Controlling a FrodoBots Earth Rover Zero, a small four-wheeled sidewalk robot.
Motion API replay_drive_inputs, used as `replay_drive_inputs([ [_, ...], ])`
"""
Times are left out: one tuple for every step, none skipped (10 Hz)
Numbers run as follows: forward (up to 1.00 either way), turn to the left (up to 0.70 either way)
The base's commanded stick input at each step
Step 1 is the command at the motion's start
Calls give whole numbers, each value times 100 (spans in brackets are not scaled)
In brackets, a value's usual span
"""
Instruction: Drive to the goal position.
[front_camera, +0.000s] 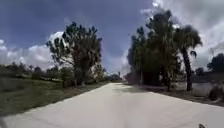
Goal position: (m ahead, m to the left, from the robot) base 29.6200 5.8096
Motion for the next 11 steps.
replay_drive_inputs([
  [85,-4],
  [85,-1],
  [85,0],
  [85,0],
  [85,0],
  [85,0],
  [85,0],
  [85,0],
  [85,0],
  [85,0],
  [85,0],
])
